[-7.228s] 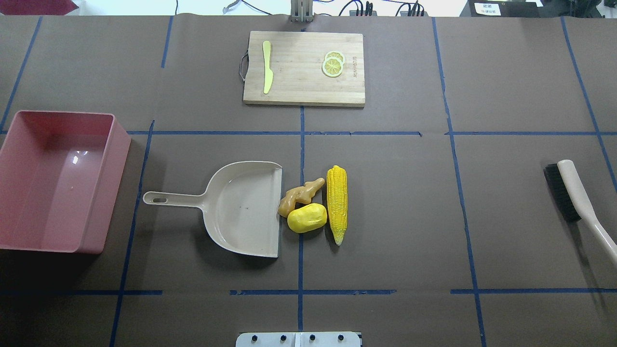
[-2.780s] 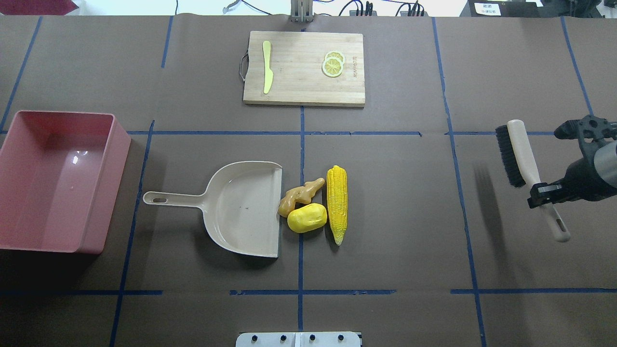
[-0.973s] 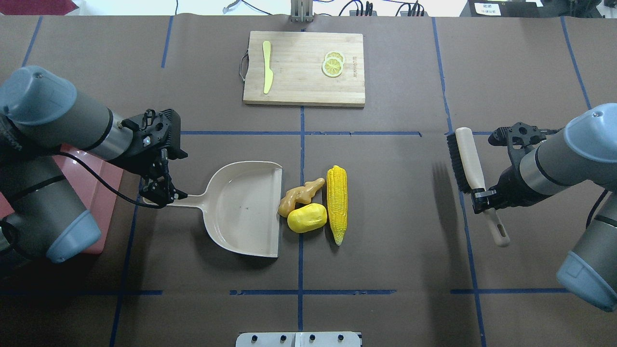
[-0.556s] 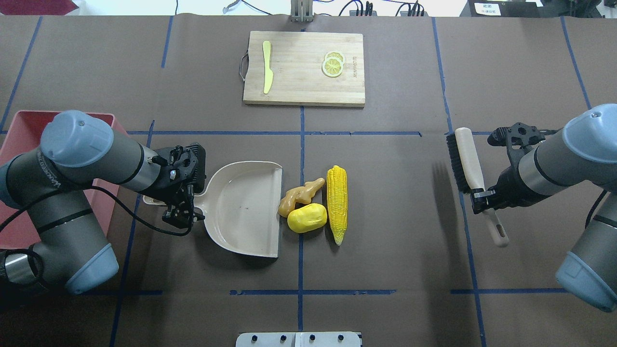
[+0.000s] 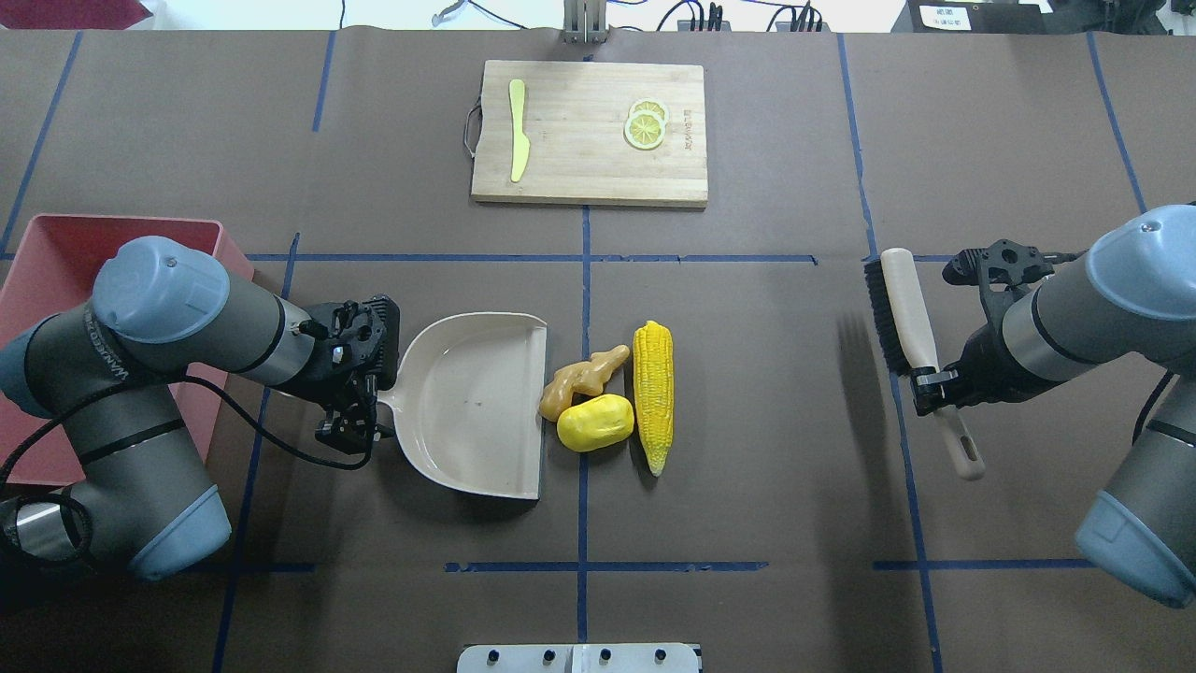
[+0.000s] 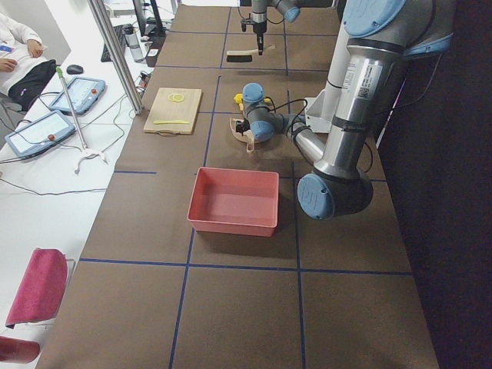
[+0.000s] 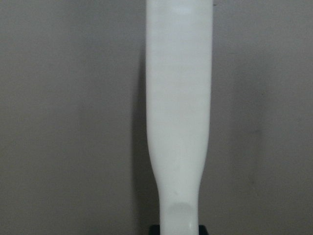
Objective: Sweep and dump trash into bin
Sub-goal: 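Grasp the beige dustpan handle with the left gripper, then slide the dustpan with the left gripper up against the vegetables, then move the brush with the right gripper behind the corn and potato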
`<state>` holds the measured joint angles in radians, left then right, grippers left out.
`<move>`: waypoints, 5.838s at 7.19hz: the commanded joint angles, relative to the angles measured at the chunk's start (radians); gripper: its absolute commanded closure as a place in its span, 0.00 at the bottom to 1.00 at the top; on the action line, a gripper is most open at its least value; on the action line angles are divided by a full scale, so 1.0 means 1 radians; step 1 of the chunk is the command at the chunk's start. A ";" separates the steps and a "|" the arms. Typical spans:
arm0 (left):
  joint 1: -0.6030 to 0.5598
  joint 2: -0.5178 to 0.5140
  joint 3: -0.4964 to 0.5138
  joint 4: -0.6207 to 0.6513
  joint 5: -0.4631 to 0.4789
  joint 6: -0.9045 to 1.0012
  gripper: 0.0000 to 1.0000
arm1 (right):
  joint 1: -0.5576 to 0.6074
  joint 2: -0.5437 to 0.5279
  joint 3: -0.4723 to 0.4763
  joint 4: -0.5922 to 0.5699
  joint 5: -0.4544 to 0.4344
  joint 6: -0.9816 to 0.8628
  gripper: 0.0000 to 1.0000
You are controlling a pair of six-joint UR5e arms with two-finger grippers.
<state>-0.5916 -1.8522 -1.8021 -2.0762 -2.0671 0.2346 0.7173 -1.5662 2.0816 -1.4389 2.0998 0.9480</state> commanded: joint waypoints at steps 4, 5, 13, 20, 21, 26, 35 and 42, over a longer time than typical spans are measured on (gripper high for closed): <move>0.006 0.005 0.058 -0.007 0.002 0.002 0.00 | -0.016 0.000 -0.002 0.000 -0.017 0.000 1.00; 0.009 0.004 0.066 -0.007 0.001 -0.001 0.01 | -0.018 0.000 -0.003 0.000 -0.017 0.000 1.00; -0.008 -0.007 0.050 0.019 0.001 0.000 0.85 | -0.024 0.000 -0.003 0.002 -0.017 0.000 1.00; -0.040 -0.065 -0.022 0.269 0.010 0.110 0.98 | -0.024 0.000 -0.003 0.002 -0.017 0.000 1.00; -0.030 -0.068 -0.022 0.277 0.037 0.111 0.98 | -0.024 0.000 -0.003 0.002 -0.017 0.000 1.00; 0.019 -0.096 0.001 0.298 0.097 0.103 0.98 | -0.032 0.000 -0.003 0.003 -0.015 0.003 1.00; 0.019 -0.128 0.001 0.343 0.096 0.100 0.97 | -0.308 0.382 -0.107 -0.206 -0.113 0.330 1.00; 0.019 -0.128 0.001 0.343 0.094 0.098 0.97 | -0.326 0.501 -0.202 -0.202 -0.133 0.331 1.00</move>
<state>-0.5722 -1.9803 -1.8019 -1.7334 -1.9727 0.3330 0.3940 -1.0816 1.8861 -1.6414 1.9666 1.2790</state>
